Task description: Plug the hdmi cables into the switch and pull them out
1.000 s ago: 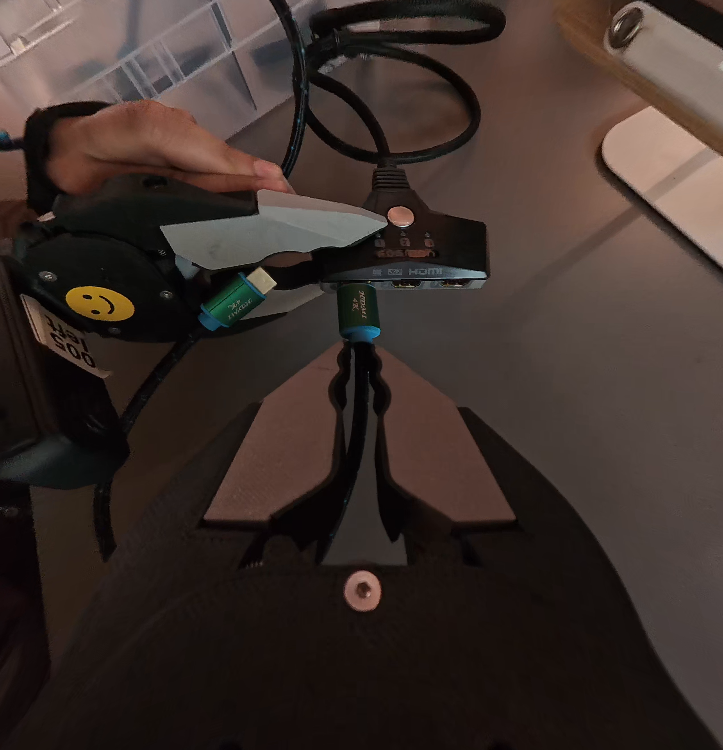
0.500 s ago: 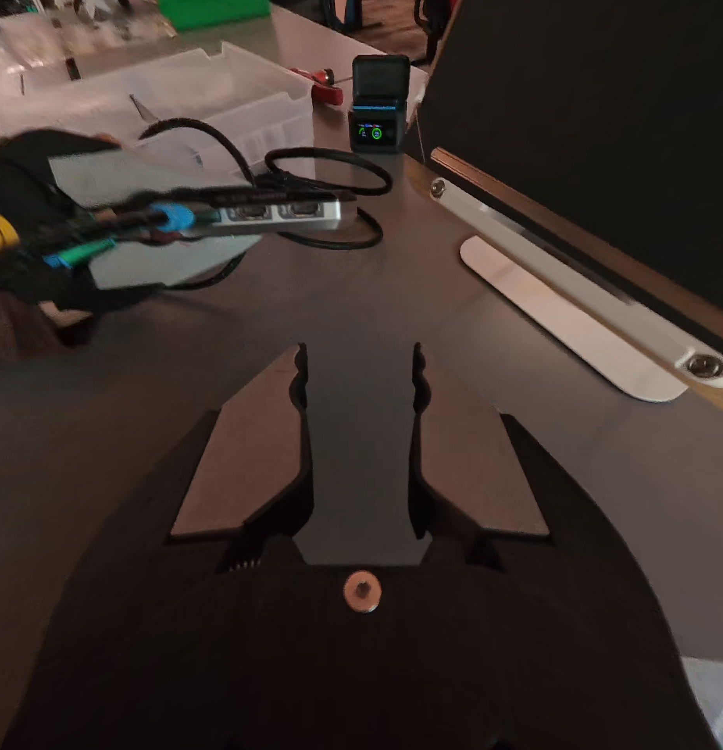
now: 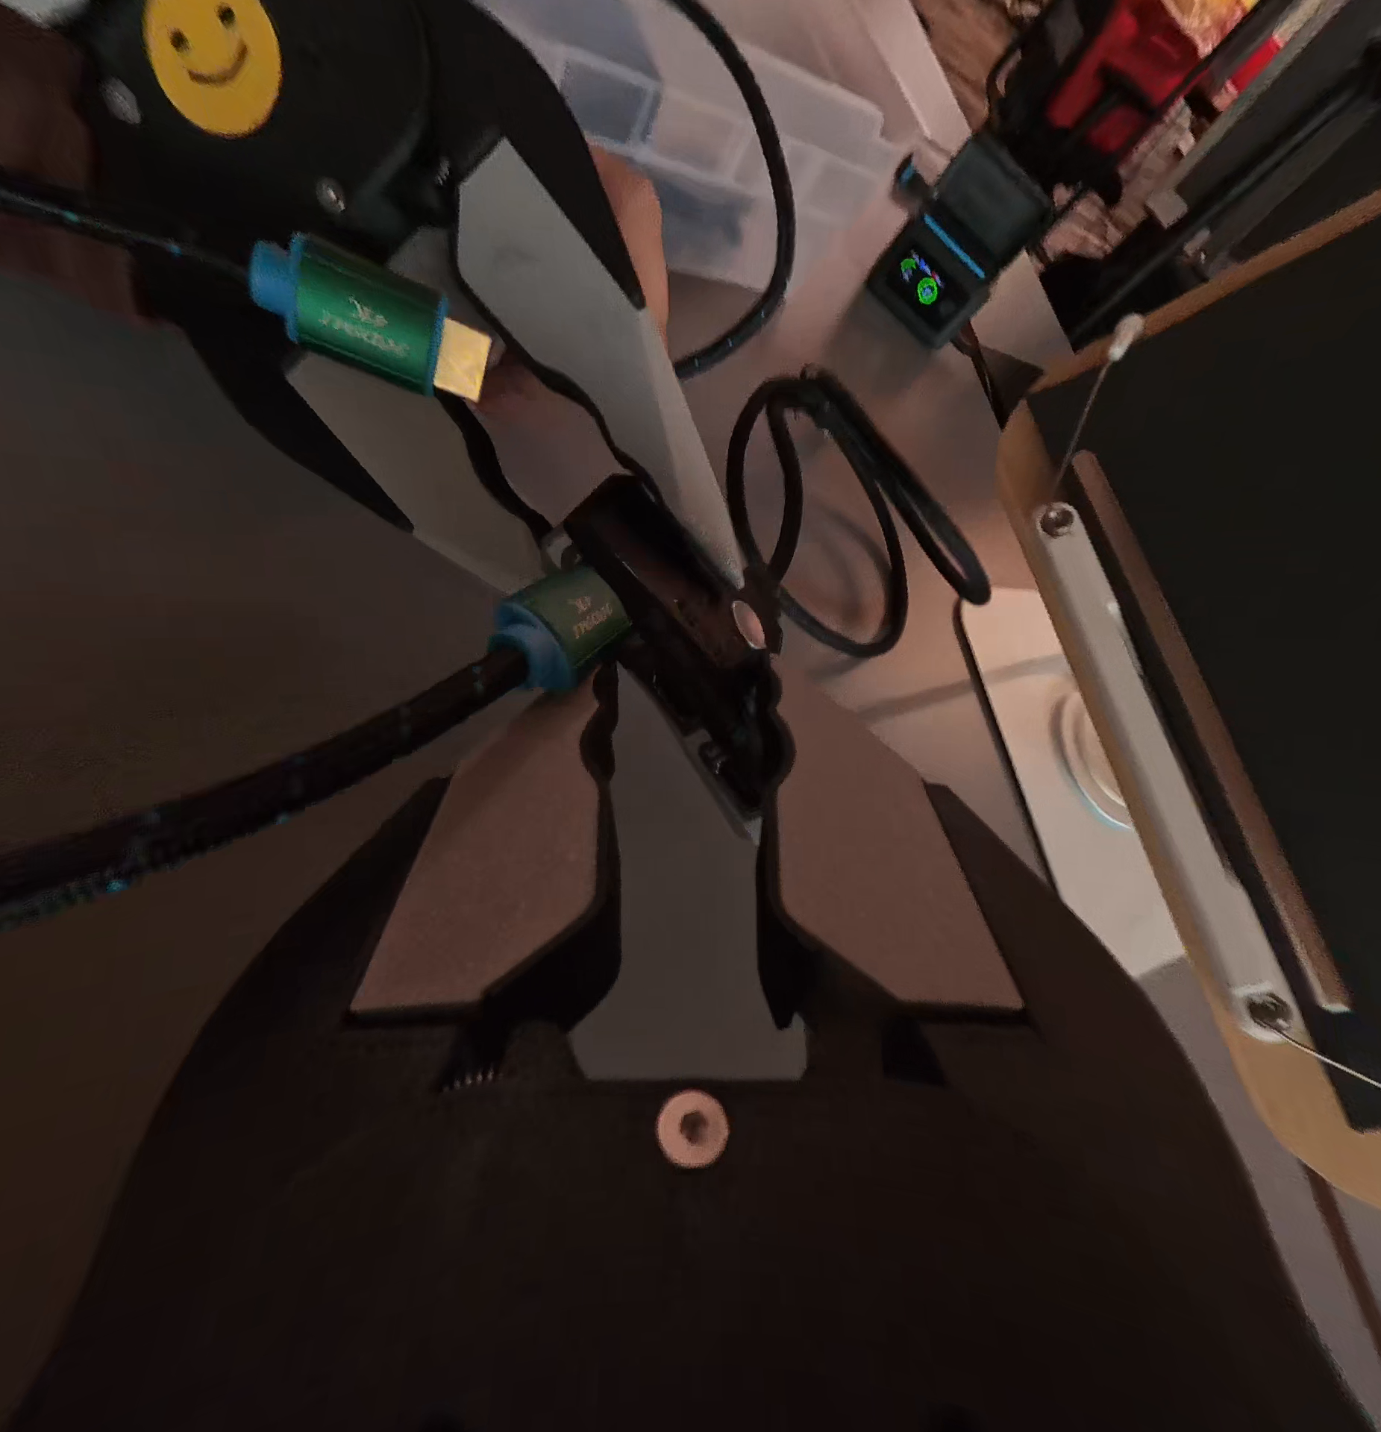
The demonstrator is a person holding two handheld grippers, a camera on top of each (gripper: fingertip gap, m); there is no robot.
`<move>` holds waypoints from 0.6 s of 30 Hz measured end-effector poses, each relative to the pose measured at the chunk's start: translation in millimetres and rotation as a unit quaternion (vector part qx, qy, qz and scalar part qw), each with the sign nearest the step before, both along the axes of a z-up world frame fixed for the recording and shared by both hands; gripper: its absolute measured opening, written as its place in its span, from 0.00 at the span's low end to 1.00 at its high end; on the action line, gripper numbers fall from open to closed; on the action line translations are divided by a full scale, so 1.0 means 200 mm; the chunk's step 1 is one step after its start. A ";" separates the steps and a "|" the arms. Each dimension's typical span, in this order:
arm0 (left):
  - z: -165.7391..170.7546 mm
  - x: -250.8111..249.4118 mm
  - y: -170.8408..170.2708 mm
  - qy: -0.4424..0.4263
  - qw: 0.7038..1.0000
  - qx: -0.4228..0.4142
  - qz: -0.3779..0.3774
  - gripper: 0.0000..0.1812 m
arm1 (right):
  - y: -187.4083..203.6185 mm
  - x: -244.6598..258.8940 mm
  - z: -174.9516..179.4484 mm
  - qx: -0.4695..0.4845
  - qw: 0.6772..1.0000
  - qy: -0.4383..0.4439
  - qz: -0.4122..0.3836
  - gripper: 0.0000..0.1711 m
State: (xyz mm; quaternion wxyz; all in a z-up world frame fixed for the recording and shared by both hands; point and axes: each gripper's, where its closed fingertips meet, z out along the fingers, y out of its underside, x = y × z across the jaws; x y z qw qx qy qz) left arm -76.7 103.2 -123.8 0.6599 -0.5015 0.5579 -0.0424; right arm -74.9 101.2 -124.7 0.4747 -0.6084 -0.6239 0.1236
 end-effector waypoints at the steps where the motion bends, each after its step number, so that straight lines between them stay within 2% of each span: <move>1: -0.02 0.00 0.02 0.005 1.000 -0.010 0.012 0.16 | 0.01 0.01 -0.02 0.014 1.000 -0.020 -0.010 0.18; 5: -0.13 -0.03 0.08 0.040 0.996 -0.048 0.057 0.15 | 0.09 0.09 -0.12 0.048 0.992 -0.104 -0.061 0.16; 7: -0.12 -0.08 0.12 0.028 0.995 -0.056 0.077 0.14 | 0.14 0.15 -0.16 0.050 0.986 -0.134 -0.091 0.15; 12: -0.06 -0.15 0.16 -0.016 0.991 -0.080 0.104 0.13 | 0.07 0.17 -0.23 -0.021 0.986 -0.150 -0.071 0.15; 15: -0.08 -0.16 0.18 -0.010 0.990 -0.081 0.113 0.11 | 0.06 0.18 -0.28 -0.021 0.982 -0.178 -0.065 0.15; 18: -0.08 -0.15 0.17 -0.005 0.990 -0.076 0.117 0.12 | 0.04 0.15 -0.31 -0.050 0.984 -0.161 -0.054 0.17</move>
